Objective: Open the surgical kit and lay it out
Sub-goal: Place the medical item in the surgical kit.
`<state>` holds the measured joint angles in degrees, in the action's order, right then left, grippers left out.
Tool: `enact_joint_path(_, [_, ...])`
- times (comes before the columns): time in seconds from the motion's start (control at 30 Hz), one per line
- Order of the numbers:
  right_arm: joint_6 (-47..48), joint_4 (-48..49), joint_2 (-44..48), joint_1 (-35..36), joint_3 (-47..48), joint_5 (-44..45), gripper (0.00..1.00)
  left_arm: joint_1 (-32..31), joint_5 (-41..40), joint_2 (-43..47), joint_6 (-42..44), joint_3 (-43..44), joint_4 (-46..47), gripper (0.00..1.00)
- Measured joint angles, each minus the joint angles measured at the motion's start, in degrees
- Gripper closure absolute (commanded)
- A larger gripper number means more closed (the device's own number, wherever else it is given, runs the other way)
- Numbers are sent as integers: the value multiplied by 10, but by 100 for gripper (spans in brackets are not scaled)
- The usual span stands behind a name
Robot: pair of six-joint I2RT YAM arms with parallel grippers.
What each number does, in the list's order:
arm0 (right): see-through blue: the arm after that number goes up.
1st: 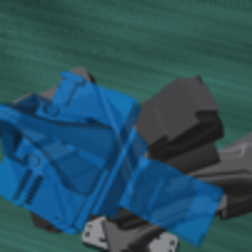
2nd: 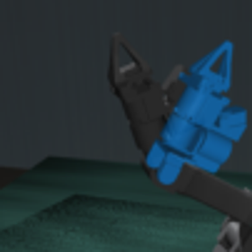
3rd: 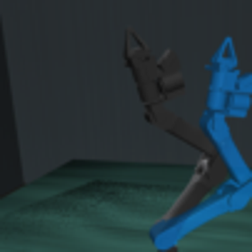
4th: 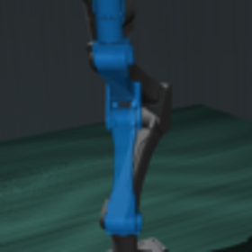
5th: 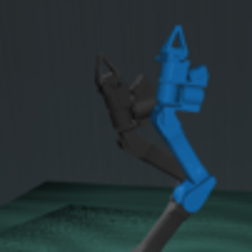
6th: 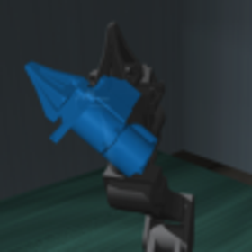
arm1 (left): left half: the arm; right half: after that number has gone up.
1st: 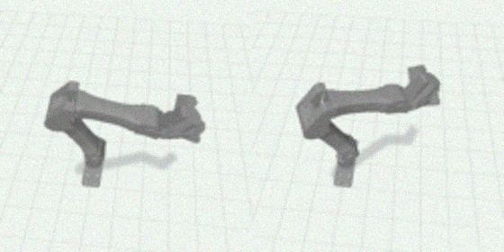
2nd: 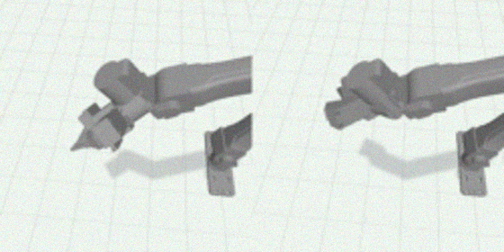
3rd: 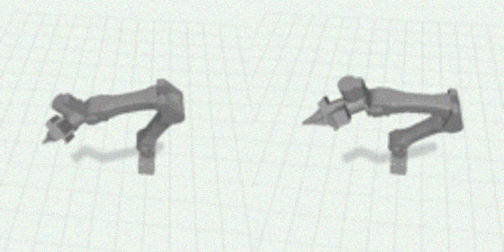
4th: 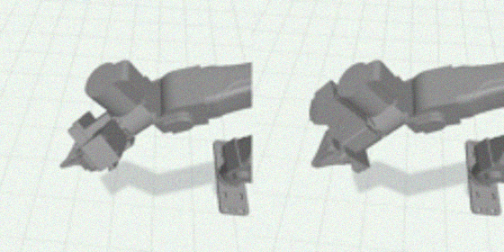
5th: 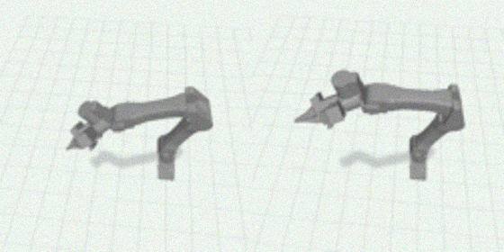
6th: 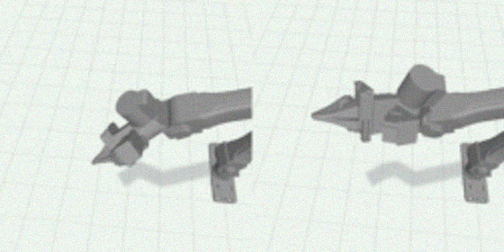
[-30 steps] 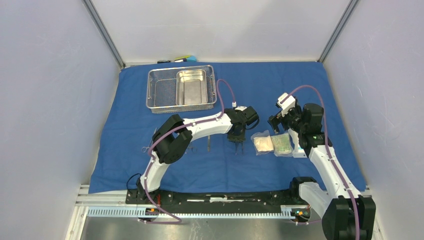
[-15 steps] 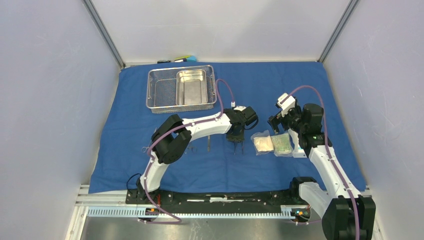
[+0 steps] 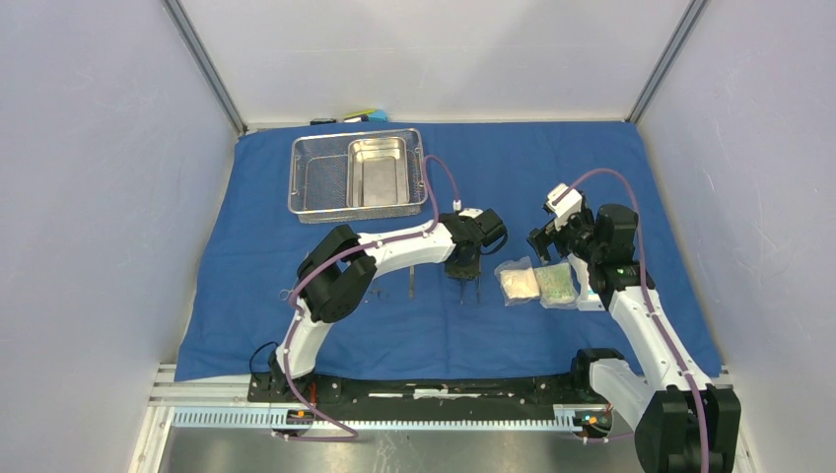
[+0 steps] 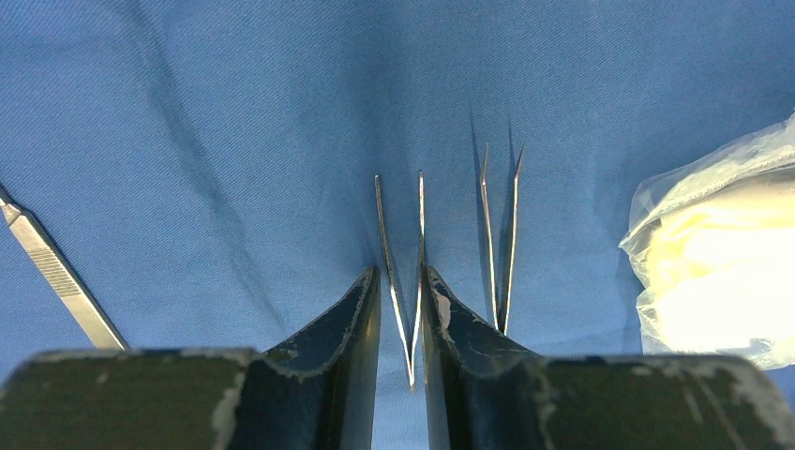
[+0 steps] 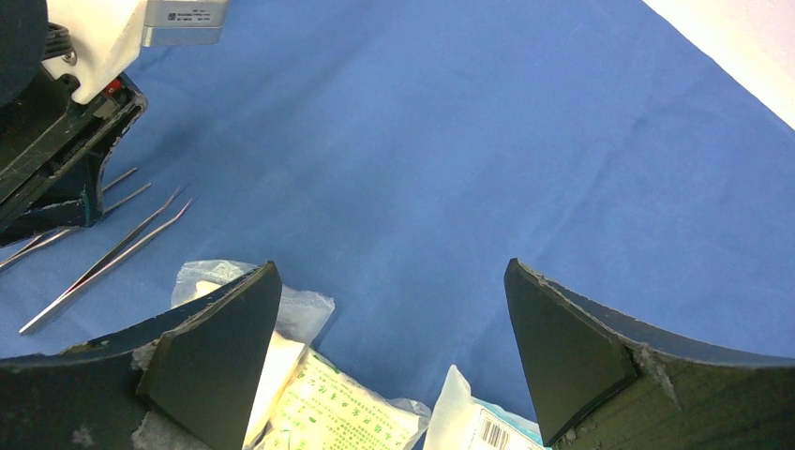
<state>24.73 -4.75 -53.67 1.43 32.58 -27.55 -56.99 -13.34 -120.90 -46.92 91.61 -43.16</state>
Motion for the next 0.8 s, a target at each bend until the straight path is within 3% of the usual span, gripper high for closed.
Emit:
enact_joint_path(0.6, [0, 0, 0, 0, -3, -5, 3, 0, 5, 1, 0, 0, 0, 66])
enact_joint_path(0.7, [0, 0, 0, 0, -4, -5, 3, 0, 9, 5, 0, -1, 0, 57])
enact_joint_path(0.8, [0, 1, 0, 0, -4, -7, 3, 0, 14, 13, 1, -2, 0, 56])
